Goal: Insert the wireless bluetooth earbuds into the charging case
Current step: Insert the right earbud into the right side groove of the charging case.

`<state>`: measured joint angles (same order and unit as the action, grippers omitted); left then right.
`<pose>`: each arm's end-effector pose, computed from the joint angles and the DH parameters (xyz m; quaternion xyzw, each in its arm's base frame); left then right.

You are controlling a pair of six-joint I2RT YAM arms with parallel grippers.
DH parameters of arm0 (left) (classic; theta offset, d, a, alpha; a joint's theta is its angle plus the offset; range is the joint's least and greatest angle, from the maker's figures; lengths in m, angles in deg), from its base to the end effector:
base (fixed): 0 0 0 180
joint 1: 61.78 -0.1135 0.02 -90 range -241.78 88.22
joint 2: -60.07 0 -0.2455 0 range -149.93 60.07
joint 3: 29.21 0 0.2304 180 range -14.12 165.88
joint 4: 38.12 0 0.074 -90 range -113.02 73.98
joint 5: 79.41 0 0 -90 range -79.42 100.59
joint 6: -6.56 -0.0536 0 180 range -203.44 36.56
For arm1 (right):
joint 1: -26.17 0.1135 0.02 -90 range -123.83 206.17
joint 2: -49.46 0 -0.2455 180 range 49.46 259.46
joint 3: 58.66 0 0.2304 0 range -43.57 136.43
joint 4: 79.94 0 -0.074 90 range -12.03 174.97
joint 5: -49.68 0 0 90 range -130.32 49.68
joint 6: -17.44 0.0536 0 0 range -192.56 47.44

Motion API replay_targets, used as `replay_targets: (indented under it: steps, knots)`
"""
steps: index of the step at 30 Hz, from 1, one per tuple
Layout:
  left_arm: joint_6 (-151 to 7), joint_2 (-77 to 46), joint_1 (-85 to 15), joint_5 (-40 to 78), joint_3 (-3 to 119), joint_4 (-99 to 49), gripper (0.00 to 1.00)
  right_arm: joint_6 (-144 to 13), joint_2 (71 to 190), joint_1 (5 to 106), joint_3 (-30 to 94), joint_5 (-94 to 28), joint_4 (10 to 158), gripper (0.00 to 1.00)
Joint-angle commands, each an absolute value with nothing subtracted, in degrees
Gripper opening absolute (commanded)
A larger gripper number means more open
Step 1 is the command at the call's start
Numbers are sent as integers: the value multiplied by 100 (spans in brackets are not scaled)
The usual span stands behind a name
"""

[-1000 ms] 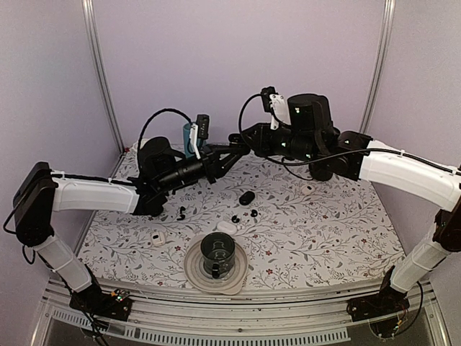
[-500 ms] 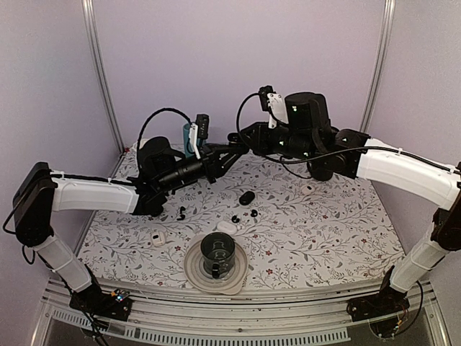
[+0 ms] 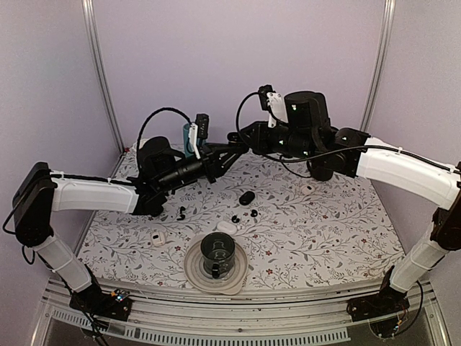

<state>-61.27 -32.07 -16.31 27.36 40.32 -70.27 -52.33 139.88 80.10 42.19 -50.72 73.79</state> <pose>0.2453 -0.2714 0.2910 0.2381 0.6033 -0.4986 0.5751 0.2258 0.2936 0.3661 -0.1780 0.7762 0.3043 0.5226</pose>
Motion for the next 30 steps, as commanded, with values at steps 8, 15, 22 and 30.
replay_targets:
  steps: [8, 15, 22, 30]
  knots:
    - [-5850, -3002, -1755, 2395, 4110, -7397, 0, -5309, 13951, 8163, 4183, -4861, 7292, 13]
    - [-5696, -3001, -1810, 2480, 4073, -7487, 0, -5347, 13829, 8162, 4018, -4815, 7511, 14]
    - [-5681, -2999, -1826, 2500, 4053, -7506, 0, -5356, 13781, 8162, 3956, -4753, 7542, 14]
    - [-5910, -3002, -1828, 2565, 4032, -7599, 0, -5334, 13839, 8157, 4027, -4608, 7324, 16]
